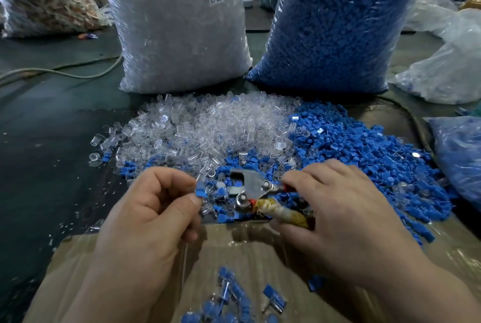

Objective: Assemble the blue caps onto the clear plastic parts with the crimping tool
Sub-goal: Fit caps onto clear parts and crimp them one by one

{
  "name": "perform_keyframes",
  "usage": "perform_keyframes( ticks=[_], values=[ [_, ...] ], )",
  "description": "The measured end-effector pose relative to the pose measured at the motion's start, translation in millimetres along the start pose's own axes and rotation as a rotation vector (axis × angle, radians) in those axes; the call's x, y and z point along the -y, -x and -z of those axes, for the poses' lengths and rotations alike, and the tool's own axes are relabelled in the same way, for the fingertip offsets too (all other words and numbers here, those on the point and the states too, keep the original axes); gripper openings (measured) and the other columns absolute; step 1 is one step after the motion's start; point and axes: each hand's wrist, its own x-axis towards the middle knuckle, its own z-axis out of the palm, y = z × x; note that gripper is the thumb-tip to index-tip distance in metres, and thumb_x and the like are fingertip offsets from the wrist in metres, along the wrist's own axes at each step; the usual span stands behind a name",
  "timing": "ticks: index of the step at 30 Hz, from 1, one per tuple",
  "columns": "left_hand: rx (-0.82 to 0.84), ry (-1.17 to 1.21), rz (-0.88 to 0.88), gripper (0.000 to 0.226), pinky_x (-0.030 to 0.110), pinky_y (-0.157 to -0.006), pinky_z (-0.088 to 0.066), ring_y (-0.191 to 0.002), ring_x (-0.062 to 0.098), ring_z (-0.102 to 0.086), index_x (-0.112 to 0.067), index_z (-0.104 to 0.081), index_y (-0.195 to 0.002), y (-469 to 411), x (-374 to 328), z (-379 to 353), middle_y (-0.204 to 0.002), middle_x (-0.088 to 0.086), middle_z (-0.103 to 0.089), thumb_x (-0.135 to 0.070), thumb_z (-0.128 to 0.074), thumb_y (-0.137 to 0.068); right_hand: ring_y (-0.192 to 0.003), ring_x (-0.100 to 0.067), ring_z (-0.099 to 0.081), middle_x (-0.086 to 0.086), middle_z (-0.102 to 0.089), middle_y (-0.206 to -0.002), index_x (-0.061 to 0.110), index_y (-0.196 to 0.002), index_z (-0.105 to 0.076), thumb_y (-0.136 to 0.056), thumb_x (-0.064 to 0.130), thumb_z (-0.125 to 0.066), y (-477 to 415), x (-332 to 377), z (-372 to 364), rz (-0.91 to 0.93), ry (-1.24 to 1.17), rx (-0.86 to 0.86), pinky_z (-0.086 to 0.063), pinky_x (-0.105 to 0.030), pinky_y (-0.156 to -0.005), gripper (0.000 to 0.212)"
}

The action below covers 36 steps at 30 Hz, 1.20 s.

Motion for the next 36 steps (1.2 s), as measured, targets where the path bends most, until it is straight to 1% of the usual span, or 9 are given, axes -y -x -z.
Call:
perform_keyframes(
  ticks=[4, 10, 14, 18, 24, 28, 31, 34, 36],
  values=[
    [0.119, -0.158, 0.084, 0.023, 0.025, -0.049, -0.050, -0.049, 0.011, -0.060, -0.043, -0.067, -0.083, 5.8, -1.2, -5.9, -0.061, -0.002, -0.066, -0.021, -0.070, -0.078, -0.099, -0.013, -0.044, 0.014, -0.055, -0.105, 0.036, -0.124, -0.051, -0.071, 0.081, -0.024, -10.4, -7.6, -3.5, -0.100, 0.042, 0.089, -0.039, -0.035, -0.088, 0.075],
    [0.117, -0.187, 0.052, 0.022, 0.035, -0.060, -0.053, -0.056, 0.015, -0.061, -0.045, -0.065, -0.091, 11.0, 1.0, -12.0, -0.063, -0.004, -0.067, -0.032, -0.067, -0.074, -0.109, -0.014, -0.039, 0.014, -0.052, -0.115, 0.038, -0.126, -0.050, -0.074, 0.079, -0.030, -12.7, -4.0, -4.2, -0.077, 0.001, 0.059, -0.029, -0.035, -0.098, 0.070],
    [0.094, -0.206, 0.009, 0.022, 0.028, -0.056, -0.050, -0.053, 0.007, -0.060, -0.047, -0.066, -0.091, 14.1, 1.7, -15.5, -0.065, -0.009, -0.069, -0.031, -0.071, -0.077, -0.099, -0.005, -0.049, 0.018, -0.058, -0.105, 0.036, -0.112, -0.053, -0.083, 0.066, -0.046, -2.5, 16.5, -3.0, 0.113, -0.155, -0.207, -0.043, -0.029, -0.086, 0.042],
    [0.096, -0.245, -0.088, 0.019, 0.030, -0.052, -0.056, -0.055, 0.007, -0.065, -0.043, -0.067, -0.093, 20.2, -0.3, -18.1, -0.067, -0.010, -0.071, -0.033, -0.071, -0.078, -0.079, -0.020, -0.055, 0.004, -0.061, -0.083, 0.020, -0.088, -0.063, -0.093, 0.036, -0.059, -0.7, 29.0, -12.3, 0.328, -0.223, -0.244, -0.044, -0.035, -0.074, 0.018],
    [0.109, -0.260, -0.188, 0.017, 0.006, -0.052, -0.045, -0.063, 0.003, -0.065, -0.050, -0.066, -0.096, 22.6, -15.3, -16.5, -0.074, -0.018, -0.071, -0.051, -0.061, -0.080, -0.073, -0.017, -0.051, 0.005, -0.056, -0.078, 0.018, -0.083, -0.060, -0.096, 0.032, -0.045, 1.4, 27.5, -7.0, 0.299, -0.286, -0.210, -0.046, -0.038, -0.070, 0.024],
    [0.180, -0.218, -0.141, 0.031, 0.011, -0.054, -0.044, -0.063, 0.005, -0.061, -0.032, -0.067, -0.083, 18.4, -15.9, -15.3, -0.068, -0.008, -0.066, -0.057, -0.052, -0.094, -0.078, -0.019, -0.054, 0.004, -0.058, -0.082, 0.017, -0.086, -0.062, -0.097, 0.029, -0.044, 1.6, 29.7, -4.1, 0.313, -0.333, -0.174, -0.047, -0.038, -0.073, 0.024],
    [0.238, -0.174, -0.099, 0.040, 0.012, -0.048, -0.041, -0.056, 0.003, -0.054, -0.024, -0.063, -0.077, 17.0, -16.9, -13.8, -0.062, -0.002, -0.060, -0.061, -0.051, -0.085, -0.079, -0.016, -0.053, 0.006, -0.057, -0.082, 0.018, -0.086, -0.061, -0.099, 0.032, -0.043, 2.9, 34.0, -3.5, 0.330, -0.379, -0.128, -0.046, -0.035, -0.073, 0.027],
    [0.260, -0.170, -0.184, 0.028, 0.011, -0.048, -0.043, -0.056, 0.001, -0.057, -0.032, -0.067, -0.084, 16.4, -15.6, -10.2, -0.065, -0.009, -0.063, -0.059, -0.061, -0.086, -0.071, -0.005, -0.052, 0.012, -0.055, -0.073, 0.025, -0.080, -0.055, -0.094, 0.048, -0.040, 4.1, 36.7, -0.3, 0.161, -0.594, 0.003, -0.046, -0.032, -0.062, 0.030],
    [0.270, -0.191, -0.265, 0.020, 0.020, -0.053, -0.050, -0.061, 0.006, -0.062, -0.038, -0.066, -0.091, 15.9, -15.8, -10.8, -0.072, -0.011, -0.066, -0.055, -0.058, -0.083, -0.057, -0.003, -0.050, 0.009, -0.056, -0.062, 0.024, -0.074, -0.057, -0.086, 0.047, -0.048, 2.1, 37.1, 4.0, -0.064, -0.997, 0.201, -0.043, -0.032, -0.053, 0.028]
  ],
)
